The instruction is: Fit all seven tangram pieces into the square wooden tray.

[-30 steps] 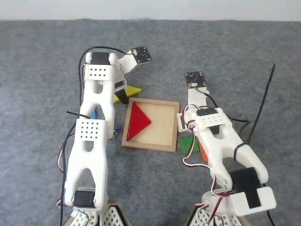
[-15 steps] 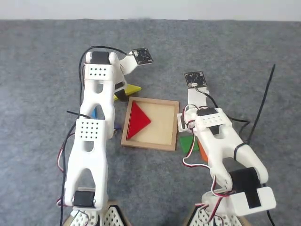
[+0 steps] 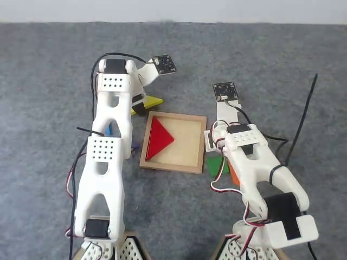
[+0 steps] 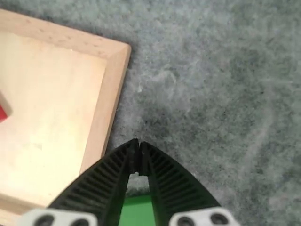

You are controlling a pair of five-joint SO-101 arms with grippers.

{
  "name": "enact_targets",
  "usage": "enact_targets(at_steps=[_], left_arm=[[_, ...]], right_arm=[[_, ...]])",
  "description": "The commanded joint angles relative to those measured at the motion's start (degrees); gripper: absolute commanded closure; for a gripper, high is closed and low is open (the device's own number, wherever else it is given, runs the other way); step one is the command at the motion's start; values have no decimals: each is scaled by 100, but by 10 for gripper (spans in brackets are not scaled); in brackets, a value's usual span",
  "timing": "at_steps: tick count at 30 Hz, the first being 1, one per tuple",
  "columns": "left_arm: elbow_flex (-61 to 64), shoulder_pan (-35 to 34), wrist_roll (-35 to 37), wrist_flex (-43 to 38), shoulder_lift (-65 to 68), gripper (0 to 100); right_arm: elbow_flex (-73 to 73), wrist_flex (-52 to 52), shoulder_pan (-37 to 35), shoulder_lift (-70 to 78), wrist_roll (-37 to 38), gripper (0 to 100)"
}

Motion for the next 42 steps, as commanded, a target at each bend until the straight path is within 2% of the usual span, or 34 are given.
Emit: enact_targets(at_steps=[1,11,13,17,19,22,24,26,28,32,35,38,42], left_arm=[[532,-114,-79,123,-387,812],[2334,97,-70,114,-1960,847],[2448,79,202,114,-2259,847],[2501,-35,1266,105,-2857,851],[2501,-123,1873,97,-3103,893],[2475,-229,3033,35,-3349,972],[2484,-404,4141,-237,-3367,973],[2510,-703,5451,-826,-3209,973],[2554,-1011,6620,-1398,-2866,976],[2527,-1116,8273,-2163,-1908,977],[2422,-853,8527,-2716,-1380,977],[1903,-756,8527,-2558,-1222,977],[1552,-563,8492,-2207,-967,977]], right_arm=[[-281,22,92,-251,-44,991],[-281,40,92,-251,-44,991],[-281,57,92,-259,-35,991],[-281,110,101,-541,396,991],[-281,277,101,-840,712,991],[-308,277,22,-1314,1327,991],[-545,180,-101,-1429,1495,991],[-905,-57,-207,-1244,1336,991],[-1327,-620,-356,-725,809,991],[-2382,-1516,-734,910,185,991],[-3569,-1631,-980,2308,44,991],[-5134,-1270,-1086,3662,-62,991],[-7534,189,-1138,5121,-141,991]])
